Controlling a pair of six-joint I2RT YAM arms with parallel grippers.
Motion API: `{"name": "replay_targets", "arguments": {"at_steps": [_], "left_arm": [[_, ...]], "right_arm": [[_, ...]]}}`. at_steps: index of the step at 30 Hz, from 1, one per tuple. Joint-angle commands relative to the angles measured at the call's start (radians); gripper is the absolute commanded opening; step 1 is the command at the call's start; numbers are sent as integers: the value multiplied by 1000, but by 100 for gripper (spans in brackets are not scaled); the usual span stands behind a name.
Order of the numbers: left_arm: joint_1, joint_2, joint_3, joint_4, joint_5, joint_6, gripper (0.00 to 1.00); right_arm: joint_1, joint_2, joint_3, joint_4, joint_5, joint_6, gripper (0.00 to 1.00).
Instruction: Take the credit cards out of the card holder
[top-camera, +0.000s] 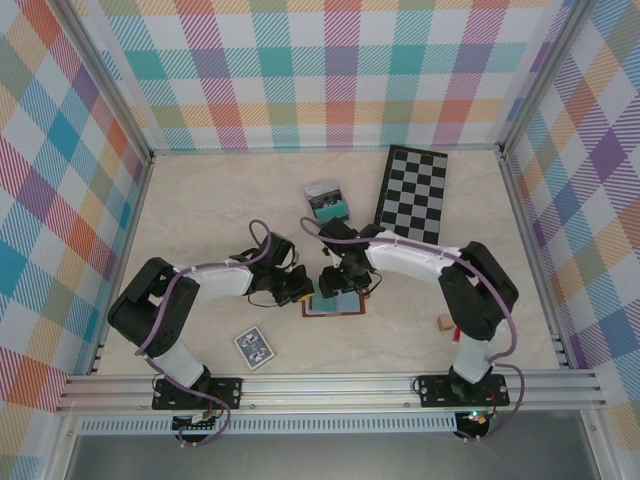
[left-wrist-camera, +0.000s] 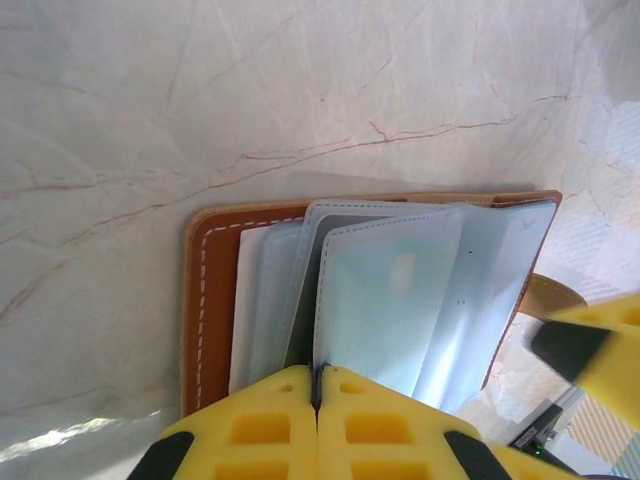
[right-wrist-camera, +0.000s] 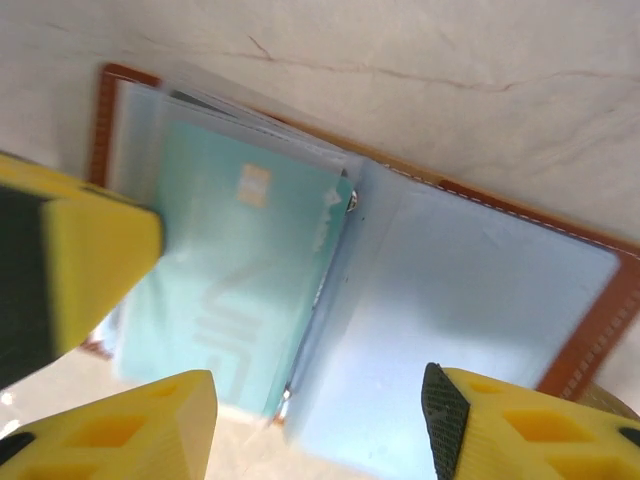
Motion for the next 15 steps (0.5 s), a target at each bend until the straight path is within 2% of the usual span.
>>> {"name": "replay_targets", "arguments": {"at_steps": [1, 3, 6, 9, 15], "left_arm": [[-13, -49, 8, -101, -70, 33, 3], [-16, -71, 34, -157, -92, 34, 2], [-37, -89, 67, -189, -105, 15, 9], [-68, -82, 89, -161, -89, -22, 22], [-123, -52, 115, -26, -19, -99, 41]], "right_arm": [[-27, -127, -23, 33, 8, -2, 61], [-48, -184, -41, 41, 28, 16, 63], [-78, -249, -69, 51, 50, 36, 66], [-110, -284, -95, 58, 62, 48, 67], [-153, -303, -122, 57, 40, 59, 67]]}}
